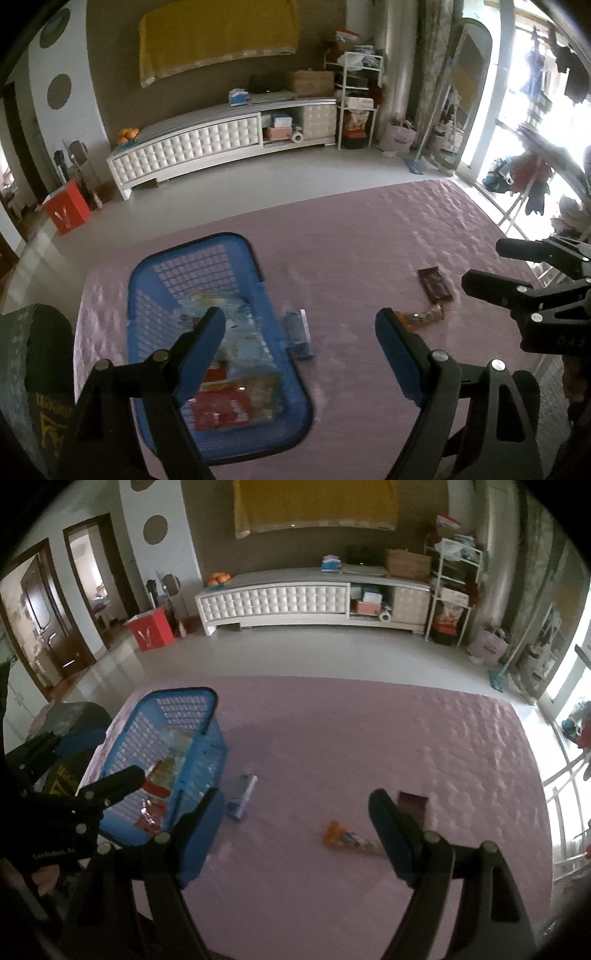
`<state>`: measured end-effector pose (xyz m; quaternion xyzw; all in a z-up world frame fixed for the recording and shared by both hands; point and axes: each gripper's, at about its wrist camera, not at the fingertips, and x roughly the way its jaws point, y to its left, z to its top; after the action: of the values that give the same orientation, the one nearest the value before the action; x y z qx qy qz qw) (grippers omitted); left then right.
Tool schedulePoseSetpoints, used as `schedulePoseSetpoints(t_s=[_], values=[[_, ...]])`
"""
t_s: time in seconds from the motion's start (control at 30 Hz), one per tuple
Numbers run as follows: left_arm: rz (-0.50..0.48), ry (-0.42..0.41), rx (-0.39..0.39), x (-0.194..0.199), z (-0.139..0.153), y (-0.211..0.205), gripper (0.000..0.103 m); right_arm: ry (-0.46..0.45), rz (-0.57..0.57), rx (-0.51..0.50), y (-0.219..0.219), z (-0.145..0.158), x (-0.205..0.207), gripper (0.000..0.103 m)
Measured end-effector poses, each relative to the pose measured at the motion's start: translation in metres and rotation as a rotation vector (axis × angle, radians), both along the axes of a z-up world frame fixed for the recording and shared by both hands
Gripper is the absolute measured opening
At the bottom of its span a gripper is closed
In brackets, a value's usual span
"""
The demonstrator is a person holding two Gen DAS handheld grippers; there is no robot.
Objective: Organize snacks
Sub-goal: 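Move both open grippers toward the brown wrapper and orange stick snack, then grasp the dark brown wrapper with the right gripper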
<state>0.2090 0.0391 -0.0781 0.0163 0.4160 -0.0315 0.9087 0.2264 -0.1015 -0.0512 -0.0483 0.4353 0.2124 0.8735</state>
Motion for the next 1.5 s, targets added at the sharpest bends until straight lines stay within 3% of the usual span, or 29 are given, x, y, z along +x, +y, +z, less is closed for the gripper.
schedulePoseSetpoints(t_s=[0.47, 0.8, 1.4, 1.5], values=[[-0.093, 0.065, 0.02, 0.023, -0.034, -0.076, 0.082, 0.061, -0.091, -0.004, -0.072, -0.032, 0.011, 0.083], [-0.101, 0.128, 0.025, 0.044, -0.076, -0.109, 0.082, 0.158, -0.153, -0.02, -0.106, -0.083, 0.038, 0.083], [-0.138, 0.226, -0.024, 0.091, -0.155, -0.123, 0.082, 0.237, -0.166, -0.038, -0.107, -0.166, 0.097, 0.083], [-0.161, 0.231, -0.033, 0.095, -0.159, -0.122, 0.082, 0.255, -0.162, -0.048, -0.102, -0.181, 0.107, 0.076]])
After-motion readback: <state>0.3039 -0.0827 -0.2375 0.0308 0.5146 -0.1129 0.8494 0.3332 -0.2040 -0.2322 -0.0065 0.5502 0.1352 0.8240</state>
